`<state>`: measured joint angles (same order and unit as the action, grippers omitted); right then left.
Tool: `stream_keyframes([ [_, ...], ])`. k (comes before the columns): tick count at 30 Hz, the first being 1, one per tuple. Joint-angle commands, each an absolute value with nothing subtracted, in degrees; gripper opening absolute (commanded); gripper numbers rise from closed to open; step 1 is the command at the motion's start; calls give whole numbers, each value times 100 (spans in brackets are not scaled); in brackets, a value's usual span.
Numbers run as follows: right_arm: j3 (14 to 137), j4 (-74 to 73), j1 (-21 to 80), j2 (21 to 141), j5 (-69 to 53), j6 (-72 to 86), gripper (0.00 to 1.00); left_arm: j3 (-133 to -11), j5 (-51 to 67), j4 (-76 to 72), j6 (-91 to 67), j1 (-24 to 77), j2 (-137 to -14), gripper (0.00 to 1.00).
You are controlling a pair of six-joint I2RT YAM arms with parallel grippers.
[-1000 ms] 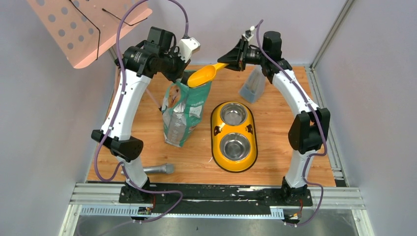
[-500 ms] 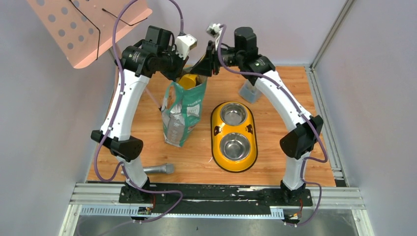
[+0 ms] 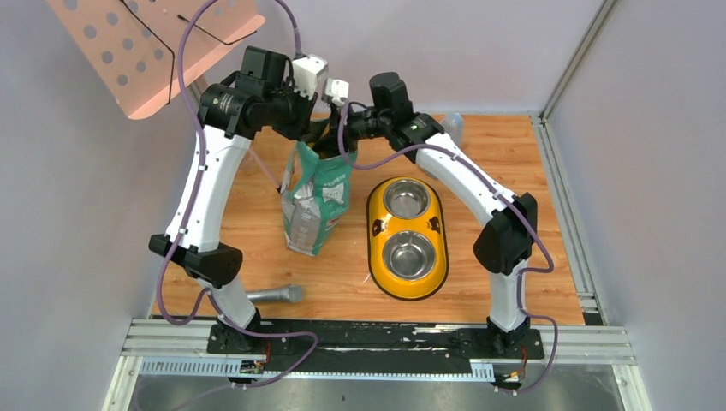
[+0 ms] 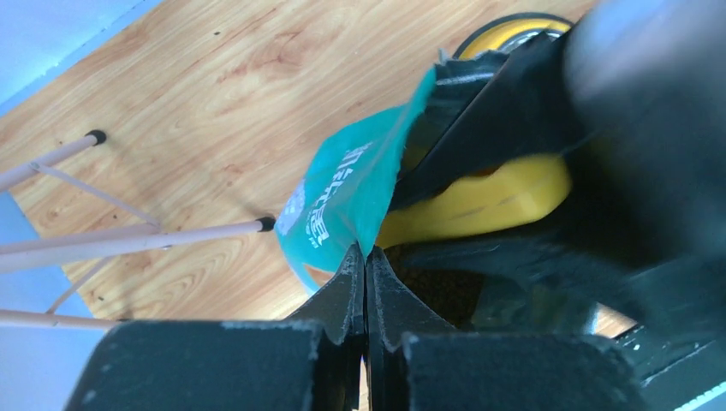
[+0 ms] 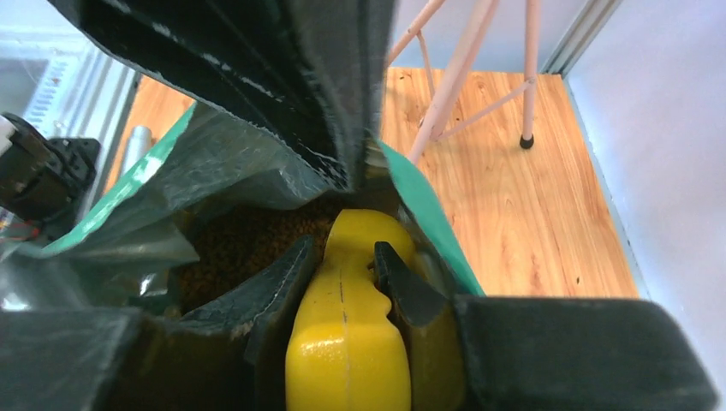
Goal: Serve the pet food
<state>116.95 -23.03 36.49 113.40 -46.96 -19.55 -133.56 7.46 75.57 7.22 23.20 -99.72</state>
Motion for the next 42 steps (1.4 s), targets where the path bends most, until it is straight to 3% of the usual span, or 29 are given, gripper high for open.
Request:
stream_keyframes([
  [1, 11330, -1908, 3812, 11879, -4014, -3139, 0, -13365, 1027, 6464, 256, 2278, -9390, 0],
  [7, 11130, -2799, 3950, 12232, -3949, -3227, 0, -12521, 523, 6078, -230, 2259, -9140, 0],
  [12, 10339, -3072, 4141, 12104, -3852, -3172, 0, -10829, 480, 5264, -687, 2251, -8662, 0],
  [17, 10218, -3395, 4208, 12353, -4034, -2166, 0, -9907, 355, 5084, -1098, 2247, -8477, 0],
  [24, 9627, -3154, 4622, 12554, -3773, -1206, 0, -9444, 96, 4808, -1198, 2198, -8237, 0],
  [32, 10072, -3634, 4450, 12875, -5300, -129, 0, -9103, 18, 4617, -1048, 2126, -8013, 0],
  [42, 10201, -3801, 4123, 12006, -6557, 1089, 0, -9544, -128, 4568, -481, 2048, -8165, 0],
])
